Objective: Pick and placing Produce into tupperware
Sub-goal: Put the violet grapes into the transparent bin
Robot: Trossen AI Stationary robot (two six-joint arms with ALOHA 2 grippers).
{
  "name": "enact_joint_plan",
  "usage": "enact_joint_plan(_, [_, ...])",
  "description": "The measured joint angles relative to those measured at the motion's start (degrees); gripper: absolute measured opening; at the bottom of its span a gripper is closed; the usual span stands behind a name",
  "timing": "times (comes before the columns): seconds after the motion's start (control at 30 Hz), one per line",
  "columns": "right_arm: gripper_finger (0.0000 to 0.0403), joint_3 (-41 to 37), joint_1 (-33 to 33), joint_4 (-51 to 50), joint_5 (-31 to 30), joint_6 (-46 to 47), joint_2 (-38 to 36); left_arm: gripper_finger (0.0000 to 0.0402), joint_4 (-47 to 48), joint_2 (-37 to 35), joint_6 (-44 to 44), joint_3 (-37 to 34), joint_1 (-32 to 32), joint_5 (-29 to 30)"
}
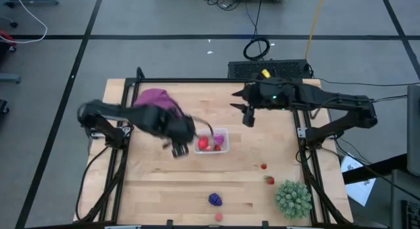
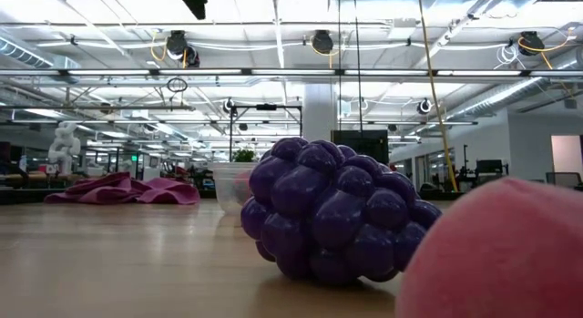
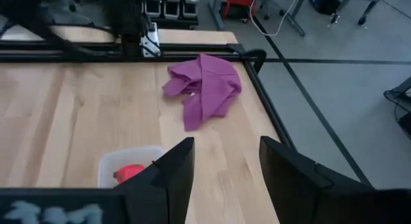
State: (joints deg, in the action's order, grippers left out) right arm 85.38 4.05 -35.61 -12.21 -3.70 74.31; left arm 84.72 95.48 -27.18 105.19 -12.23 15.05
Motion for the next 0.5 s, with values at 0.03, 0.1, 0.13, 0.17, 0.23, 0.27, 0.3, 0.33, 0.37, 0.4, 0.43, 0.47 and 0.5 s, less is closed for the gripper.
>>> enact_joint_plan(0.03, [0.0165, 0.0, 0.0, -0.6, 0.0, 0.1, -0.8, 0.0223, -0.3, 1.9, 0.0, 0.0, -1.6, -1.7])
enact_joint_plan(0.1, [0.0165, 0.0, 0.0, -1.8, 0.0, 0.5, -1.8, 0.0223, -0.7, 5.3, 1.6, 0.0, -4.9, -5.7])
enact_joint_plan(0.13, [0.0165, 0.0, 0.0, -1.7, 0.0, 0.6, -2.0, 0.0223, -1.0, 6.8, 2.5, 0.0, -6.6, -7.1])
enact_joint_plan(0.17, [0.0165, 0.0, 0.0, -1.7, 0.0, 0.6, -2.4, 0.0223, -1.7, 8.3, 2.6, 0.0, -8.3, -7.7])
enact_joint_plan(0.23, [0.0165, 0.0, 0.0, -2.4, 0.0, 0.1, -2.7, 0.0223, -4.1, 10.6, 2.7, 0.0, -11.4, -7.8])
enact_joint_plan(0.27, [0.0165, 0.0, 0.0, -2.3, 0.0, 0.0, -2.8, 0.0223, -5.5, 11.4, 2.7, 0.0, -12.9, -7.8])
enact_joint_plan(0.3, [0.0165, 0.0, 0.1, -2.2, 0.0, -0.1, -2.8, 0.0223, -7.2, 12.2, 2.2, 0.0, -14.2, -7.8])
enact_joint_plan(0.33, [0.0165, 0.0, 0.1, -2.2, 0.0, -0.1, -2.8, 0.0223, -9.5, 12.8, 1.4, 0.0, -15.2, -7.8])
enact_joint_plan(0.37, [0.0165, 0.0, 0.1, -2.2, 0.0, 0.0, -2.7, 0.0223, -12.1, 13.3, 0.5, 0.0, -16.1, -7.9])
enact_joint_plan(0.4, [0.0165, 0.0, 0.1, -2.2, 0.0, 0.0, -2.7, 0.0223, -14.6, 13.7, -0.3, 0.0, -17.0, -8.3])
enact_joint_plan(0.43, [0.0165, 0.0, 0.1, -2.2, 0.0, 0.0, -2.7, 0.0223, -16.8, 14.1, -1.1, 0.0, -17.5, -9.2])
enact_joint_plan(0.47, [0.0165, 0.0, 0.1, -2.0, 0.0, 0.0, -2.7, 0.0223, -19.0, 14.3, -2.1, 0.0, -17.9, -10.0])
enact_joint_plan(0.5, [0.0165, 0.0, 0.1, -2.0, 0.0, 0.0, -2.7, 0.0223, -21.4, 14.5, -3.1, 0.0, -18.3, -10.5])
